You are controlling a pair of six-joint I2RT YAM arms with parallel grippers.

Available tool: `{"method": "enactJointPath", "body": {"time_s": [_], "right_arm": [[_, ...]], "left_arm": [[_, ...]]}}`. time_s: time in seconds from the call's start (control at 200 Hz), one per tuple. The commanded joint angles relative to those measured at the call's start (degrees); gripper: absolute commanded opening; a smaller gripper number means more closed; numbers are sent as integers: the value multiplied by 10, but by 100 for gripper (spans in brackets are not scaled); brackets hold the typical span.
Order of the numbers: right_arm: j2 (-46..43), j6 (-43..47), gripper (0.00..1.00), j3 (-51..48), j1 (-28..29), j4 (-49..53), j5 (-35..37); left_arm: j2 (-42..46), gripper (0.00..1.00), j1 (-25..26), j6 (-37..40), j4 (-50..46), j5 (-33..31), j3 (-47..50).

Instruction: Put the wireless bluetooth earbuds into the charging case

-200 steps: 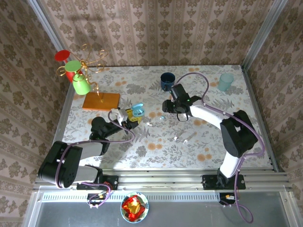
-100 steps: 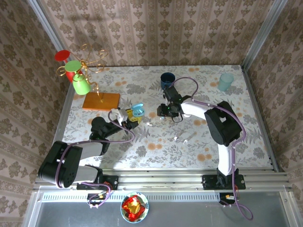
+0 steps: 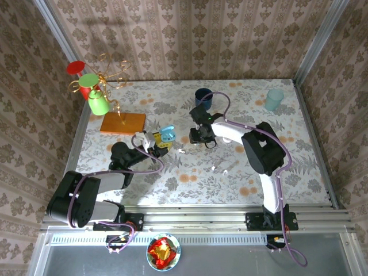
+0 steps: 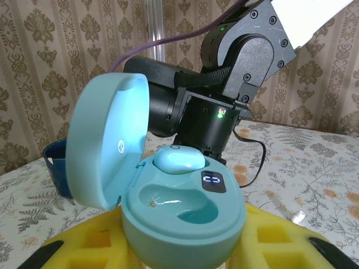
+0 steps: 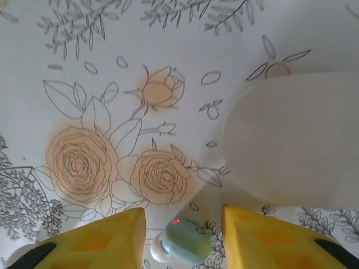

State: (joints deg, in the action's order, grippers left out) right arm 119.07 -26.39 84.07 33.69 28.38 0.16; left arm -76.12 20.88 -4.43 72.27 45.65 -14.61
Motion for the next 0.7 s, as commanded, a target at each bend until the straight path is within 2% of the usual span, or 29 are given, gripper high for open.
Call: {"method": "enactJointPath", "body": {"time_s": [0.0, 0.185, 0.695], "right_arm": [[20, 29, 42, 17, 13, 71, 72], [19, 31, 42, 11, 22, 82, 89], [-59, -1, 44, -56, 19, 78, 148]], "left_arm": [[3, 32, -4, 5, 12, 8, 5], [8, 32, -13, 6, 12, 3, 12], [12, 32, -25, -2, 13, 5, 13]]}}
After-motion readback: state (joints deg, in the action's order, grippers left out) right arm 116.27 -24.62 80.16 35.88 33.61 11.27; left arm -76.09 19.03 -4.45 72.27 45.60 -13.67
